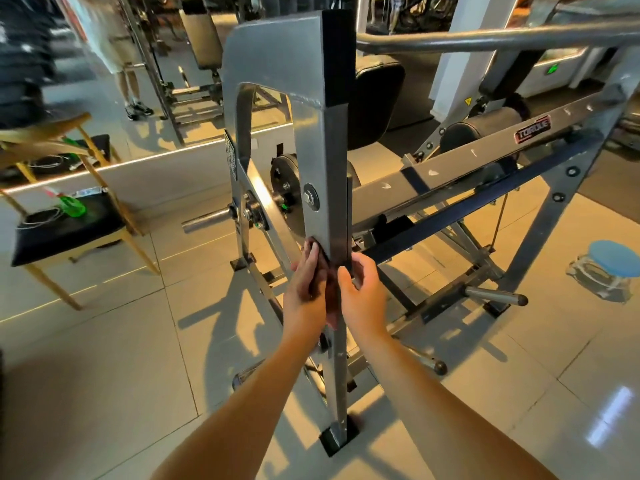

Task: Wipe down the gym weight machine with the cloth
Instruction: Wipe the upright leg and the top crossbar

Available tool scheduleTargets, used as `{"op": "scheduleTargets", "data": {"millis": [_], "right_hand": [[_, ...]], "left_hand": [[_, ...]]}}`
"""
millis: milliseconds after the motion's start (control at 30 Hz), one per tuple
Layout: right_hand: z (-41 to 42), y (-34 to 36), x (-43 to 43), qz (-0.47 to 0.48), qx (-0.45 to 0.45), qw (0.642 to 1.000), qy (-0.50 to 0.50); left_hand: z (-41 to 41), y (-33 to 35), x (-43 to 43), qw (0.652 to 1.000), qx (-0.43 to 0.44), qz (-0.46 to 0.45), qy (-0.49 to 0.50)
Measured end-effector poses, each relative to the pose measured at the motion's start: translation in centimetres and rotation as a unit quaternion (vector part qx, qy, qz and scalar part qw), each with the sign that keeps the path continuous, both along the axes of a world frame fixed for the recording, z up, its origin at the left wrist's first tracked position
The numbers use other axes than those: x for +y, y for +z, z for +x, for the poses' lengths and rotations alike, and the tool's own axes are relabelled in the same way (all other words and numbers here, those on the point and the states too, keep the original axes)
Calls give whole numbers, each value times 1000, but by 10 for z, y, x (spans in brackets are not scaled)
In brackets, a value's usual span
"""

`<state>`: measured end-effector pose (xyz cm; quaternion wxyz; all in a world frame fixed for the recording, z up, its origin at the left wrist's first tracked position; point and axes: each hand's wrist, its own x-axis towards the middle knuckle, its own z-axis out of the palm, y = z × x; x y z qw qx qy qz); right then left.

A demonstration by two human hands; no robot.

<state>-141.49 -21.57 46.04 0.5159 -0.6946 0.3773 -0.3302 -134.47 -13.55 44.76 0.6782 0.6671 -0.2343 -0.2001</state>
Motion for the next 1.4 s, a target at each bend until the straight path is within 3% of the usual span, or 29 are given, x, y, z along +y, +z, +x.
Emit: {"op": "scheduleTargets", "data": {"millis": [200, 367, 567, 667, 833, 933, 1067, 1167, 1267, 1400], "right_hand": [[-2, -2, 0, 28, -3, 1000, 5], [0, -9, 0, 11, -6, 1000, -3], [5, -8, 5, 38, 10, 999, -31], [3, -8, 11, 59, -9, 998, -31], [8, -12, 20, 71, -10, 996, -60], [12, -16, 30, 77, 8, 995, -61], [9, -35, 49, 66, 43, 993, -92], [0, -52, 76, 106, 37, 991, -70], [-4, -58, 101, 143, 9, 989, -37], [0, -58, 108, 132, 1, 987, -96]], "left_hand": [[10, -8, 1, 990, -60, 130, 15], [7, 10, -2, 998, -27, 56, 15], [10, 9, -3, 986, -99, 131, 15], [10, 23, 5, 993, -26, 113, 17], [9, 14, 2, 999, 18, 34, -7], [20, 1, 3, 996, 31, 73, -38], [35, -20, 18, 982, -23, 161, -101], [32, -32, 49, 981, 51, 94, -164], [23, -47, 70, 973, 118, 105, -171], [27, -48, 66, 939, 224, 121, -230]]}}
